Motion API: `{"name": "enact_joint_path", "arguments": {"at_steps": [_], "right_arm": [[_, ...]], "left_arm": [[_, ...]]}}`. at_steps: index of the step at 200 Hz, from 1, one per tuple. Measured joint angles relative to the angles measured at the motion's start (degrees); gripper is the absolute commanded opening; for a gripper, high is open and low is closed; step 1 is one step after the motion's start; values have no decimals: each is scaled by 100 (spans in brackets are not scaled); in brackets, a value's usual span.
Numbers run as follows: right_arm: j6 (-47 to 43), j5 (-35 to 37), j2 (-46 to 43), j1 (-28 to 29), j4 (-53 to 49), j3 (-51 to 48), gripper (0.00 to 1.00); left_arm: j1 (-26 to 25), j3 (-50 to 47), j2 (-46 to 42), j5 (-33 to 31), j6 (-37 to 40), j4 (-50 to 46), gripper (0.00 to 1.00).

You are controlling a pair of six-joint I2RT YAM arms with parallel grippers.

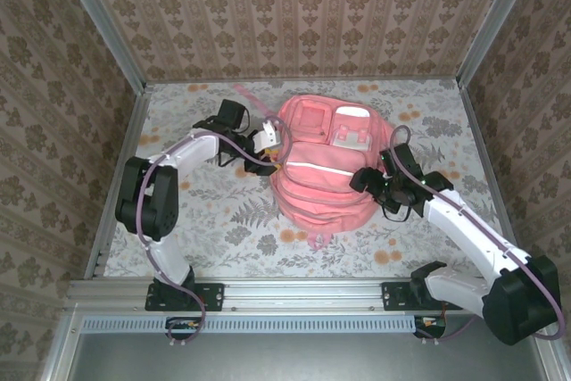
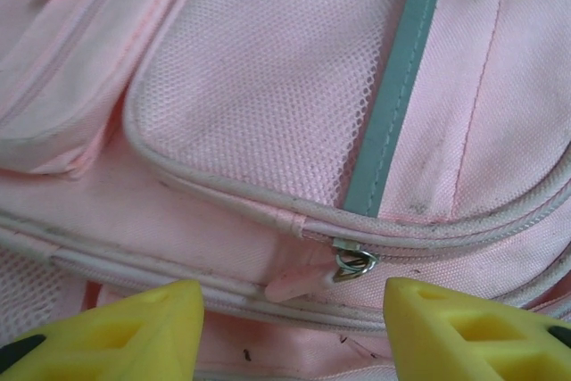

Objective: Pack the student bag

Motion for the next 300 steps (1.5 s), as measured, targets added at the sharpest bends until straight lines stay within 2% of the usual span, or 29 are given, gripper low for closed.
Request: {"name": "enact_joint_path", "arguments": {"at_steps": [46,62,98,120,169,208,257,300], "right_arm": [[87,-170,-254,2,-2,-122,82],[107,-245,-258,2,-2,-214,81],[127,-343,-238,208,0,-328,77],[127,-363,-57,459,35,-328,71],[262,-352,535,975,479,-354,51],[387,-258,1034,1325,817,-348,41],[723,247,1591,1725,1132,-210,38],[629,623,2083,1639,1038,302,37]], "left_arm": [[-179,181,291,4,350,-162,45],[-188,184,291,4,417,-175,37],[-188,181,291,-68,568,-186,9],[-188,129,234,-125,577,-166,0],[-181,-457,-442,-286,522,-83,0],[-177,-1062,-1051,-516,188,2,0],[-271,-1768,-1687,-885,-483,328,0],[-376,-2004,-1864,-1080,-1095,479,0]]}}
